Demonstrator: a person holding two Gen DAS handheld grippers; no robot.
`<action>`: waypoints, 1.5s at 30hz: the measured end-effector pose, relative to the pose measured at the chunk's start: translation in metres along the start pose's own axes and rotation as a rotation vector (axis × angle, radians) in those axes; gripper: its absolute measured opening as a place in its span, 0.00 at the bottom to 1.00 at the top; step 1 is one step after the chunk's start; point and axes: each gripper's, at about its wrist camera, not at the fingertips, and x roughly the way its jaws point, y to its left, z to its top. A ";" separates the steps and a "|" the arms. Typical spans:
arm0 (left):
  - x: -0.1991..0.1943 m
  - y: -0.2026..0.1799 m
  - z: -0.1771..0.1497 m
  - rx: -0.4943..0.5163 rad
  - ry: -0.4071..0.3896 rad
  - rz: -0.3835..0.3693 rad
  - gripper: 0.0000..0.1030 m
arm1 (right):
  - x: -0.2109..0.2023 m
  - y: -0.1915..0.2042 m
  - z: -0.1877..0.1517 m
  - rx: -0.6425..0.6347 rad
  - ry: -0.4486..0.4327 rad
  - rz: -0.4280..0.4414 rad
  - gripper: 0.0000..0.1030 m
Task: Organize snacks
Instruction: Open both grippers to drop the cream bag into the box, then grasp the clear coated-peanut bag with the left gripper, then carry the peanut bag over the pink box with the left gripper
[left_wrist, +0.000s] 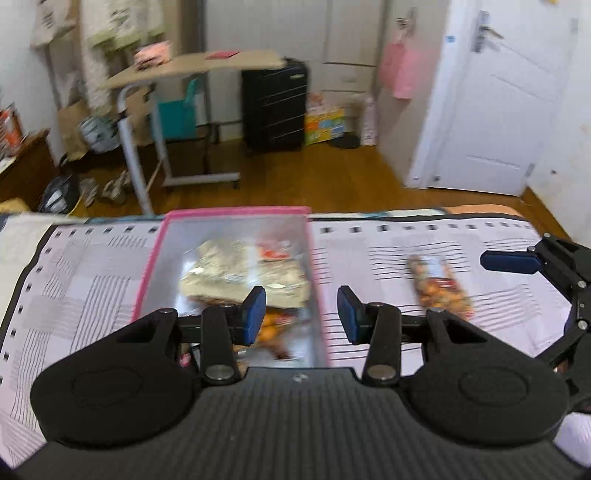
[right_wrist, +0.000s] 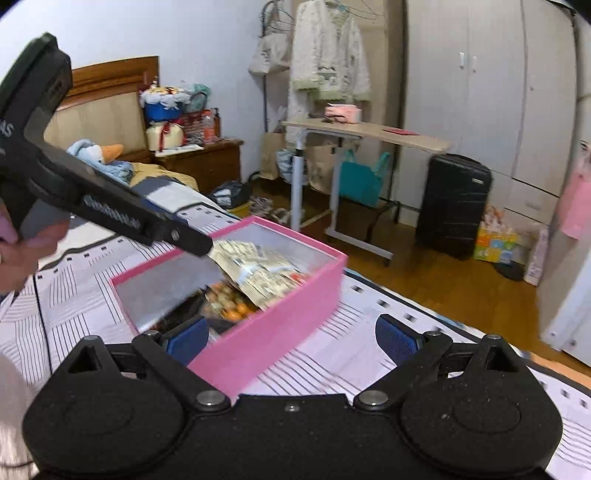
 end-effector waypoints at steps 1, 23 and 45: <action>-0.003 -0.008 0.002 0.011 -0.001 -0.017 0.41 | -0.009 -0.004 -0.003 0.007 0.006 -0.007 0.96; 0.149 -0.130 -0.035 -0.082 0.083 -0.266 0.45 | 0.061 -0.108 -0.122 0.376 0.089 -0.145 0.96; 0.235 -0.134 -0.049 -0.193 0.247 -0.361 0.28 | 0.128 -0.123 -0.137 0.331 0.188 -0.200 1.00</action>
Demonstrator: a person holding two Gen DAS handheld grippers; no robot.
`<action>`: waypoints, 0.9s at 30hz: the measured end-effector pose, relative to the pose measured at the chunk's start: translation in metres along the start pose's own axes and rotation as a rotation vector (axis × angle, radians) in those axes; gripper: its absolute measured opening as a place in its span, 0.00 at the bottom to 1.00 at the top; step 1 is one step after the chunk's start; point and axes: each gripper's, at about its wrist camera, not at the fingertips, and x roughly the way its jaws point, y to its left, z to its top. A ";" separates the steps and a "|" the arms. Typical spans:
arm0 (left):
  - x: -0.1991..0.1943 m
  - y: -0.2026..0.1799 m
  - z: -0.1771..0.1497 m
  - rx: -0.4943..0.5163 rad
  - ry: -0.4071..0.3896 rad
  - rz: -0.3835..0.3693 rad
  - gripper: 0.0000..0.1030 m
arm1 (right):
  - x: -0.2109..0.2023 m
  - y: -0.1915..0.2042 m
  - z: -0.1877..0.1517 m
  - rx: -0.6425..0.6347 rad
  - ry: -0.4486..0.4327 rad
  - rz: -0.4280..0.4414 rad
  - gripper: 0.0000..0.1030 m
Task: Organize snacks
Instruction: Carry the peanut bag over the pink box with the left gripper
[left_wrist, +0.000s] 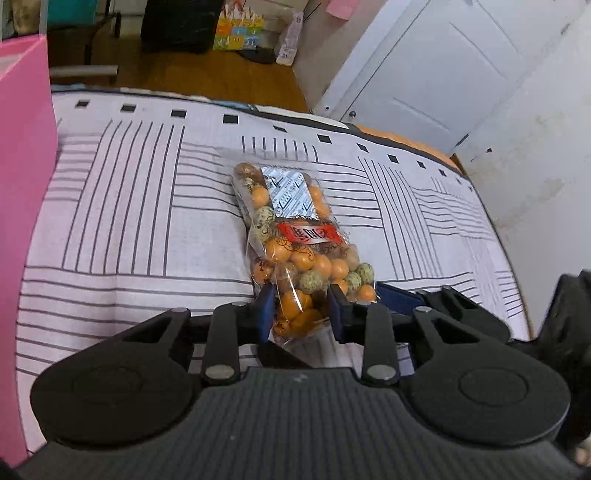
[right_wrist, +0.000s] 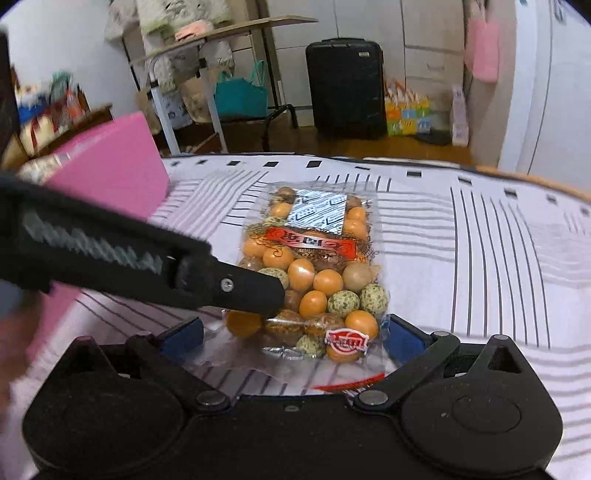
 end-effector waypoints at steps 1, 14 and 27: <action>0.001 0.003 0.000 -0.017 0.004 -0.009 0.28 | 0.003 0.004 -0.001 -0.036 -0.005 -0.017 1.00; -0.035 -0.016 -0.013 0.020 0.002 -0.003 0.25 | -0.042 0.013 -0.013 -0.010 -0.121 -0.011 0.95; -0.126 -0.056 -0.041 0.063 0.085 0.039 0.25 | -0.132 0.058 -0.019 0.025 -0.063 0.002 0.94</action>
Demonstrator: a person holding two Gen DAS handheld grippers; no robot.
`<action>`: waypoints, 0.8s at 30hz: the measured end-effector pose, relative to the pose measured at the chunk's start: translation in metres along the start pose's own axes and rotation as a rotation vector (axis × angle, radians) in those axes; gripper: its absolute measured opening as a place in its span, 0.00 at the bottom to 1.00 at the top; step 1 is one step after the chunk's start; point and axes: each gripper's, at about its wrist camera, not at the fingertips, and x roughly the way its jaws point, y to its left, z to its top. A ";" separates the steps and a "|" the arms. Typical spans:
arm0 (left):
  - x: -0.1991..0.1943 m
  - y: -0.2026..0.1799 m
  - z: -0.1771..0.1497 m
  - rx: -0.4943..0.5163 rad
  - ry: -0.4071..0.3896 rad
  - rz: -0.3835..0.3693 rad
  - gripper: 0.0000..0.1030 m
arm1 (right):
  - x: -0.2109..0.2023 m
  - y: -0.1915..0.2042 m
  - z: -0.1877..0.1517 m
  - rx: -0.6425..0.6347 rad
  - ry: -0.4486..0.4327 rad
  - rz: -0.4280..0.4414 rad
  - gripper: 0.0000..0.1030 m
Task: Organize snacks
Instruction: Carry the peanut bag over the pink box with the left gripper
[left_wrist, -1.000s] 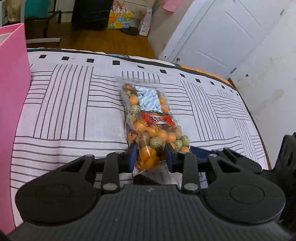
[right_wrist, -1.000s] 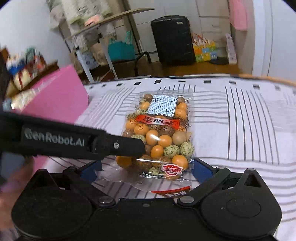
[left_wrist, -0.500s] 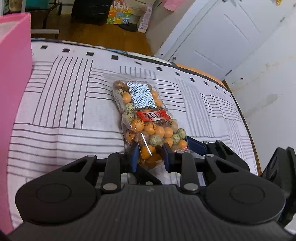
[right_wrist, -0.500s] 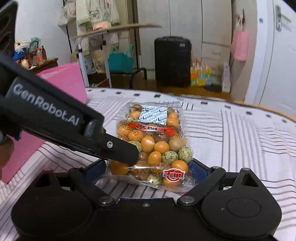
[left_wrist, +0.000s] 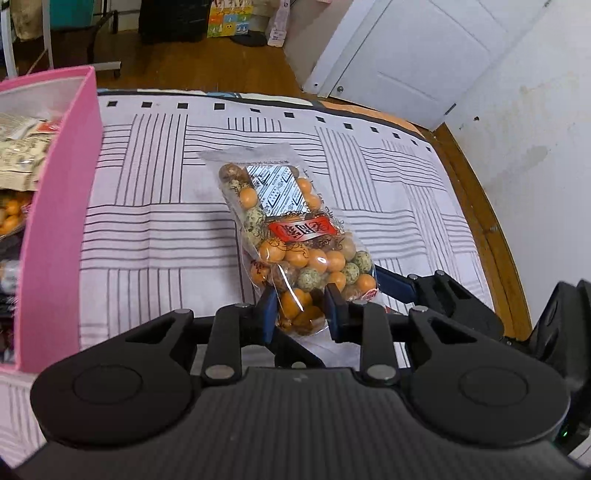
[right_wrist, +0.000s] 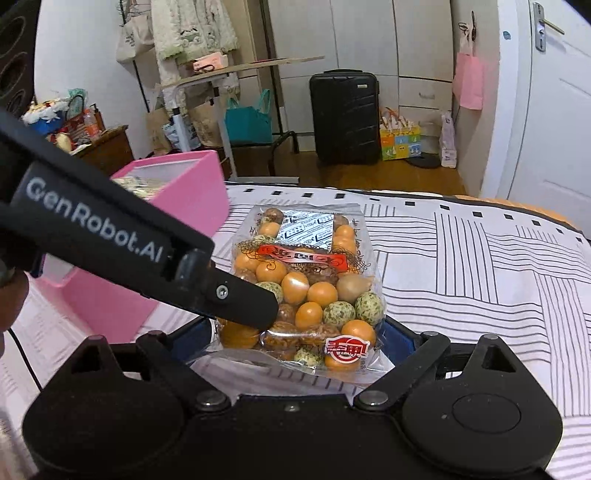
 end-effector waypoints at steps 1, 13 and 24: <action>-0.009 -0.002 -0.004 0.003 0.000 0.003 0.25 | -0.008 0.004 0.000 -0.001 0.002 0.008 0.94; -0.099 -0.006 -0.047 -0.004 -0.101 -0.066 0.25 | -0.082 0.055 0.003 -0.141 -0.088 -0.022 0.94; -0.149 0.023 -0.059 -0.094 -0.213 -0.031 0.25 | -0.084 0.095 0.030 -0.261 -0.119 0.055 0.94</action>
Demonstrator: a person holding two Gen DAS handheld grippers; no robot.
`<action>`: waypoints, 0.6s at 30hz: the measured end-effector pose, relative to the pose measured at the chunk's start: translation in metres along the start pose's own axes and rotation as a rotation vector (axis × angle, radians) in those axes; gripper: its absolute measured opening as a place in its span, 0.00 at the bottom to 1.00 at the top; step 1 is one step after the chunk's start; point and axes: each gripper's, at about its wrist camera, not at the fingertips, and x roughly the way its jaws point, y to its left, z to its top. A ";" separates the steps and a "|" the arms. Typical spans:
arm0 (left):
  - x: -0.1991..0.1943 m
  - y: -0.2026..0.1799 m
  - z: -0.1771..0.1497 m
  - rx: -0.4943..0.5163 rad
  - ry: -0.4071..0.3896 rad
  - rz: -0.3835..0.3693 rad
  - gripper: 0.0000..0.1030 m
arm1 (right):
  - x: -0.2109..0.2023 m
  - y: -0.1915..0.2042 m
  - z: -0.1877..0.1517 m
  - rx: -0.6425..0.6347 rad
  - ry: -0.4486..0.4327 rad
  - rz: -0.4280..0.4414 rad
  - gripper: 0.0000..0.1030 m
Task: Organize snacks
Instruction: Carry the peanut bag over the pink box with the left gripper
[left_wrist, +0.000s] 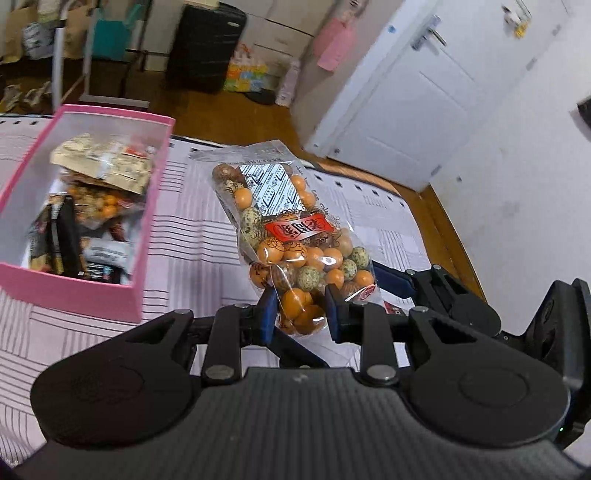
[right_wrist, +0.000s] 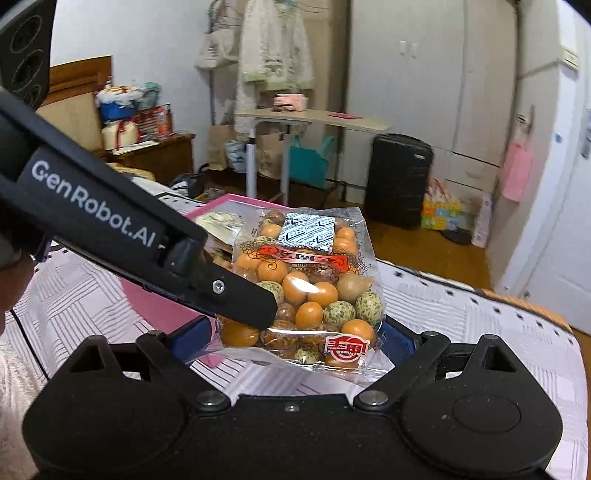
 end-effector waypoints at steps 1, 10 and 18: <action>-0.003 0.005 0.001 -0.016 -0.012 0.009 0.25 | 0.005 0.003 0.004 -0.024 -0.007 0.014 0.94; -0.021 0.056 0.011 -0.084 -0.119 0.130 0.25 | 0.053 0.036 0.034 -0.158 -0.043 0.147 0.94; -0.020 0.119 0.018 -0.183 -0.167 0.228 0.26 | 0.108 0.066 0.047 -0.244 -0.053 0.270 0.94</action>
